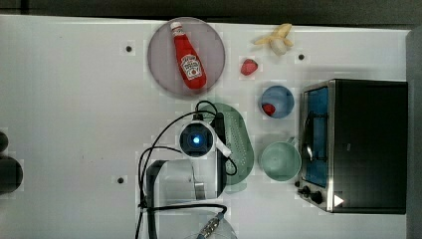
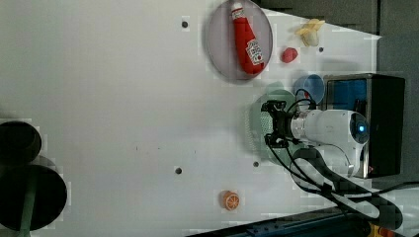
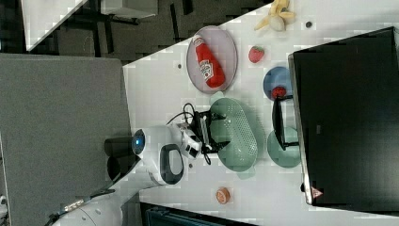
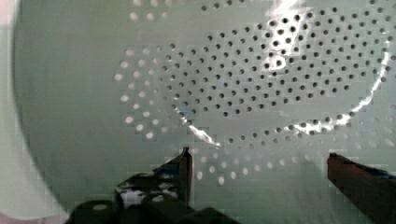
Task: Drag strainer right to left.
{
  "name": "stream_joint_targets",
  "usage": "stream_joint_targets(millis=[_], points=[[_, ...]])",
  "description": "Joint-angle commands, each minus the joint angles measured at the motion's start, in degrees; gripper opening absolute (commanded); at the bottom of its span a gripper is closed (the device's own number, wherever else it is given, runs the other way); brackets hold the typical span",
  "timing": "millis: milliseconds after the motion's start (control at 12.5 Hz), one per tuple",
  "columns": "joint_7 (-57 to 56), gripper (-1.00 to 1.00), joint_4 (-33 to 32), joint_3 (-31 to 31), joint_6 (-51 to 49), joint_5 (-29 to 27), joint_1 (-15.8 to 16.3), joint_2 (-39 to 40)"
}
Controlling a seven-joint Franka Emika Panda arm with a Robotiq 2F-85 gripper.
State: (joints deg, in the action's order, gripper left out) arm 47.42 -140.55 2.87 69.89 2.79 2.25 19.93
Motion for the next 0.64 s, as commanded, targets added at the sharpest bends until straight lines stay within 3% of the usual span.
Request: stream_joint_targets(millis=[80,640], points=[[5.42,1.0,0.23,2.46,1.02,-0.55,1.13,0.31],[15.88,1.0,1.63,6.89,0.76,-1.81,5.69,1.53]])
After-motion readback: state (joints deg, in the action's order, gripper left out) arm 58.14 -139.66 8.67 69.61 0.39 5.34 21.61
